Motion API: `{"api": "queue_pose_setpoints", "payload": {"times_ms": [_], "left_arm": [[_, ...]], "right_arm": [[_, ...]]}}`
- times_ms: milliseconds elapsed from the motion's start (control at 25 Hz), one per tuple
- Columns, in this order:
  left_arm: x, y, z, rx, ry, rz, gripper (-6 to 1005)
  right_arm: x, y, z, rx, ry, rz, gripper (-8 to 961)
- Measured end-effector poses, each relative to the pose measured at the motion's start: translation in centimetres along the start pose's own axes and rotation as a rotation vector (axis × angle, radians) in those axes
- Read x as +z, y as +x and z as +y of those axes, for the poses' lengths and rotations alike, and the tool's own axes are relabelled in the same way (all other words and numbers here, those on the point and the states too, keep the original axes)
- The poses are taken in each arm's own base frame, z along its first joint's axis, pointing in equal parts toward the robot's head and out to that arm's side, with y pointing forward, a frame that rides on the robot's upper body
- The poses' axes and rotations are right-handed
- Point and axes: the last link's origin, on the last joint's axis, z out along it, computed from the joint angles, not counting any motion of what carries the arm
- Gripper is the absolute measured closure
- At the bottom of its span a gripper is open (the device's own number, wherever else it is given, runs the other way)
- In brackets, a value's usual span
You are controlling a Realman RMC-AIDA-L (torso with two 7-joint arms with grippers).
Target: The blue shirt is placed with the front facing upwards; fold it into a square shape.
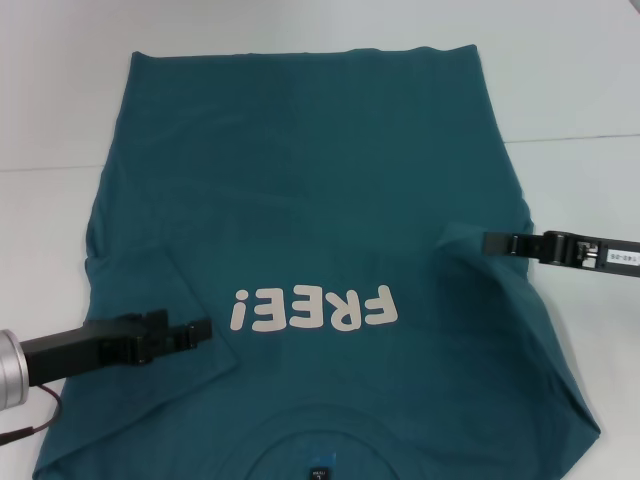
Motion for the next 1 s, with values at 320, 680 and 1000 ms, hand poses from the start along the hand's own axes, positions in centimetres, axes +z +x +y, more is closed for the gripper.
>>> {"api": "queue_pose_setpoints", "payload": {"times_ms": [320, 680, 1000], "left_arm": [[0.2, 0.0, 0.1, -0.001, -0.005, -0.002, 94], [0.1, -0.1, 0.0, 0.000, -0.005, -0.003, 95], [0.1, -0.1, 0.0, -0.001, -0.004, -0.002, 94]], "right_arm": [[2.1, 0.0, 0.6, -0.016, -0.014, 0.030, 866], [3.0, 0.6, 0.5, -0.040, 0.010, 0.074, 812], [2.3, 0.6, 0.2, -0.025, 0.019, 0.042, 638]]}}
